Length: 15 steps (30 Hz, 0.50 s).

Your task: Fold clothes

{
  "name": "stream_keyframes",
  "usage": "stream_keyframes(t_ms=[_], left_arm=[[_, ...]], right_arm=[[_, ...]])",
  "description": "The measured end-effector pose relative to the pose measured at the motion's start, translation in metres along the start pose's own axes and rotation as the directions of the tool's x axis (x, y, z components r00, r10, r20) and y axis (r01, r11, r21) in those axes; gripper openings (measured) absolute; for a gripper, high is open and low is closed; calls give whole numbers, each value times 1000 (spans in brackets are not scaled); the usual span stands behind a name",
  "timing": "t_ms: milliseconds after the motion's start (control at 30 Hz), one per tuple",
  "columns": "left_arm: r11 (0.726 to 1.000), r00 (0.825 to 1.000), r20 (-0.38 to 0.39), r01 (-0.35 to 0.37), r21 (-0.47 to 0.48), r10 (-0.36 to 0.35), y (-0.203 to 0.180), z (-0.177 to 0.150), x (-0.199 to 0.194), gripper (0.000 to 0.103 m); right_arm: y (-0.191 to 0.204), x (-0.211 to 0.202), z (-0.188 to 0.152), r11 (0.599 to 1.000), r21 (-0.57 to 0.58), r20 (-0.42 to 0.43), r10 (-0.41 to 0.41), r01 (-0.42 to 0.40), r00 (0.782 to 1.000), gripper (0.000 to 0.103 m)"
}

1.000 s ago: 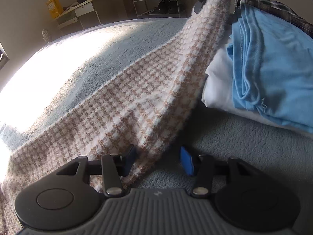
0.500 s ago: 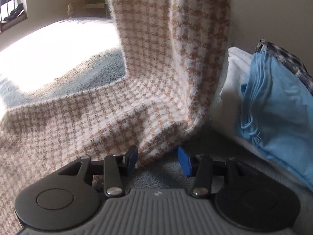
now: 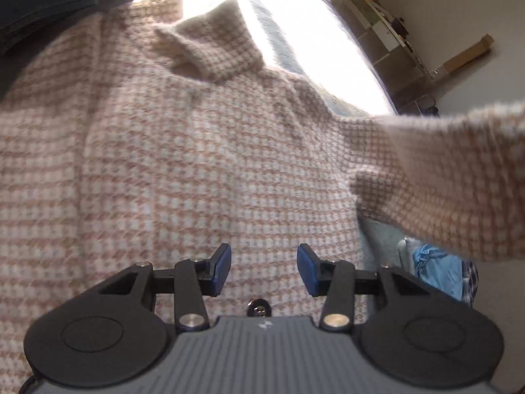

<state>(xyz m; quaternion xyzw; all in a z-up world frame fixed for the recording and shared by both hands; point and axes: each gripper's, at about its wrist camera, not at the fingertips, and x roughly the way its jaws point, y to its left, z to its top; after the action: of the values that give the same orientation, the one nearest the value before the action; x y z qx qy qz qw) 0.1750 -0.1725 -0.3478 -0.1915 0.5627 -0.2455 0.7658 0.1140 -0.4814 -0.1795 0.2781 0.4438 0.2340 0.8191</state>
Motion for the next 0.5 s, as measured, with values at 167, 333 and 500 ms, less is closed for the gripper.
stream_keyframes(t_ms=[167,333,500], left_arm=[[997,999,-17,-50,-59,49,48,-6,-33,45],[999,993,-120,-14,46,19,37,-21,-26,45],[971,975,-223,66,230,-13,-3,-39,-7,49]], right_arm=[[57,79,-101,949,-303,-255,-171,89,952,8],[79,155,-226,671,-699,-237,-541,245,807,11],[104,136,-267,664,-673,-141,-547,325,825,35]])
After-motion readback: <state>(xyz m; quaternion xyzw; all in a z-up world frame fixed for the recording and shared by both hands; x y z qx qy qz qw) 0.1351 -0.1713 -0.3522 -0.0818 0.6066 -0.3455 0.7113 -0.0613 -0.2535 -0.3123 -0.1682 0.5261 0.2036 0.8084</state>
